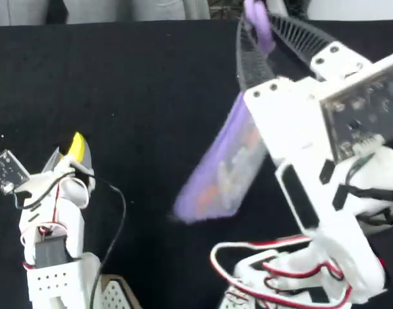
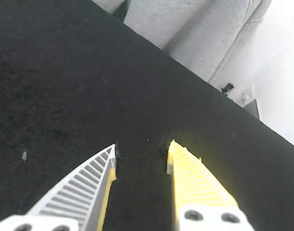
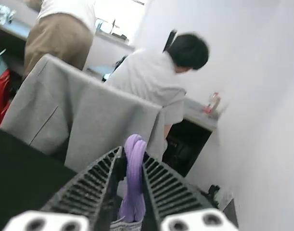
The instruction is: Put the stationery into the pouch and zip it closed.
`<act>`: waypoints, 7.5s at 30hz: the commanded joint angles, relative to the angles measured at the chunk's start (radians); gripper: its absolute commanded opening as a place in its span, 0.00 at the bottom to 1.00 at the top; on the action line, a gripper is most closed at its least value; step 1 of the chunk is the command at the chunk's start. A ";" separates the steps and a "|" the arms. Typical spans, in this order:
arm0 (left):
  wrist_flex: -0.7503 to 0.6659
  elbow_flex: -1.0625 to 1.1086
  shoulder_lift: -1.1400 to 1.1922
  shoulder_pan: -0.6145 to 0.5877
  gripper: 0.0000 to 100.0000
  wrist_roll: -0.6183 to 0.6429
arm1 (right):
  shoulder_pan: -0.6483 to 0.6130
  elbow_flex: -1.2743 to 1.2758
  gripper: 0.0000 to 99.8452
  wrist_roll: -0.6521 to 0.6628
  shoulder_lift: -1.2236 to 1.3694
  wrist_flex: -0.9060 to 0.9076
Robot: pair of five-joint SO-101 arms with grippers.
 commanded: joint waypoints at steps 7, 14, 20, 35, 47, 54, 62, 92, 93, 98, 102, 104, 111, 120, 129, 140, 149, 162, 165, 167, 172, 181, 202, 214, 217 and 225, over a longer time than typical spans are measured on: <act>-0.020 -0.005 -0.009 -0.005 0.18 0.011 | -0.031 0.077 0.01 0.032 -0.001 -0.184; -0.020 -0.005 -0.009 -0.005 0.18 0.011 | -0.057 0.061 0.01 0.035 -0.004 -0.353; -0.023 -0.004 -0.009 -0.005 0.18 0.011 | -0.149 0.054 0.01 0.084 0.005 -0.548; -0.020 -0.004 -0.009 -0.005 0.18 0.011 | -0.230 0.150 0.01 0.203 0.005 -0.664; -0.025 -0.007 -0.009 -0.007 0.18 0.008 | -0.230 0.202 0.01 0.365 0.005 -0.516; -0.017 -0.090 -0.008 -0.008 0.18 -0.043 | -0.230 0.211 0.01 0.362 -0.002 -0.448; 0.238 -0.371 0.002 0.127 0.18 -0.249 | -0.230 0.157 0.01 0.361 -0.002 -0.353; 0.663 -1.079 0.632 0.723 0.22 -0.390 | -0.236 0.153 0.01 0.361 -0.001 -0.295; 0.664 -1.084 0.623 0.734 0.22 -0.391 | -0.236 0.153 0.01 0.361 -0.001 -0.295; 0.582 -1.047 0.617 0.716 0.22 -0.414 | -0.242 0.153 0.01 0.361 0.004 -0.295; 0.480 -0.998 0.669 0.650 0.22 -0.459 | -0.261 0.153 0.01 0.361 0.004 -0.288; 0.454 -0.995 0.709 0.627 0.22 -0.473 | -0.279 0.153 0.01 0.361 0.004 -0.288; 0.404 -0.992 0.802 0.630 0.22 -0.523 | -0.285 0.153 0.01 0.361 0.005 -0.288; 0.339 -0.888 0.815 0.719 0.21 -0.583 | -0.285 0.153 0.01 0.361 0.004 -0.288; 0.272 -0.780 0.804 0.720 0.21 -0.582 | -0.285 0.153 0.01 0.361 -0.001 -0.288; 0.273 -0.777 0.772 0.720 0.03 -0.578 | -0.287 0.145 0.01 0.361 -0.002 -0.230; 0.264 -0.702 0.390 0.720 0.03 -0.577 | -0.282 0.143 0.02 0.282 -0.002 -0.155; 0.167 -0.325 -0.193 0.671 0.03 -0.577 | -0.284 0.143 0.02 0.129 -0.004 -0.153; 0.117 -0.291 -0.170 0.615 0.03 -0.575 | -0.282 0.151 0.02 0.083 -0.028 -0.152; 0.094 -0.268 -0.180 0.590 0.03 -0.575 | -0.282 0.153 0.02 0.060 -0.051 -0.150; 0.023 -0.231 -0.183 0.578 0.03 -0.499 | -0.284 0.153 0.03 0.041 -0.107 -0.117; -0.069 -0.220 -0.183 0.585 0.03 -0.442 | -0.281 0.153 0.17 -0.025 -0.136 0.014; -0.881 0.216 -0.181 0.558 0.03 -0.445 | -0.454 0.245 0.17 -0.023 -0.147 0.160; -1.063 0.216 -0.181 0.417 0.03 -0.443 | -0.459 0.481 0.24 -0.023 -0.147 0.161; -1.083 0.216 -0.181 0.390 0.03 -0.443 | -0.459 0.585 0.30 0.023 -0.147 0.163; -1.145 0.216 -0.181 0.337 0.03 -0.445 | -0.456 0.679 0.32 0.092 -0.156 0.164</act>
